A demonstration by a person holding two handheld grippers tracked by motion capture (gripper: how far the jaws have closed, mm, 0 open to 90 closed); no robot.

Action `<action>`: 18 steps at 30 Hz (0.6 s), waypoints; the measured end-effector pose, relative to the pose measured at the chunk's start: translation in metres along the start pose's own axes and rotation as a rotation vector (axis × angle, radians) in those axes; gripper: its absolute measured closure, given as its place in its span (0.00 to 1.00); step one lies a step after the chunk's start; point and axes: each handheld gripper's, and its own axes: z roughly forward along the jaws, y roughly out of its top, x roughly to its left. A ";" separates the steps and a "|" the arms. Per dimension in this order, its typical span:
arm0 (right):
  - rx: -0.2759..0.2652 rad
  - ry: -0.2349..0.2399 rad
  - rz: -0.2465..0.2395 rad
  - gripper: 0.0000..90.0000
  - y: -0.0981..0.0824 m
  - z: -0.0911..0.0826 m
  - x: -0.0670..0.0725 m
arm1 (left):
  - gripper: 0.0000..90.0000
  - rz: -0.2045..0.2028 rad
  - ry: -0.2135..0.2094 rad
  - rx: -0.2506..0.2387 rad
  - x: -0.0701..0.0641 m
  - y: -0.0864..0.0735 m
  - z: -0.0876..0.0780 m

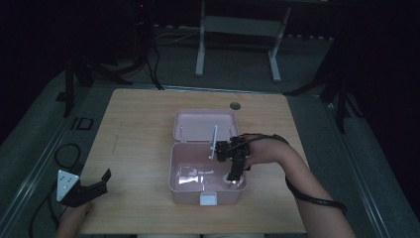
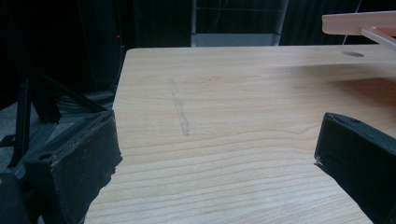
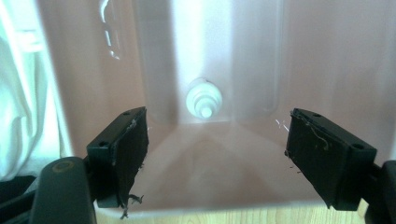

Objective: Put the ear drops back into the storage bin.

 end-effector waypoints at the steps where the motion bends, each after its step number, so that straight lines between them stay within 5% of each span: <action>1: -0.011 -0.008 0.003 0.23 -0.002 -0.003 0.000 | 0.00 0.001 0.000 0.000 0.000 0.000 0.000; 18: -0.163 -0.090 0.098 0.21 -0.060 -0.045 0.000 | 0.00 0.001 0.003 -0.001 0.000 0.000 0.000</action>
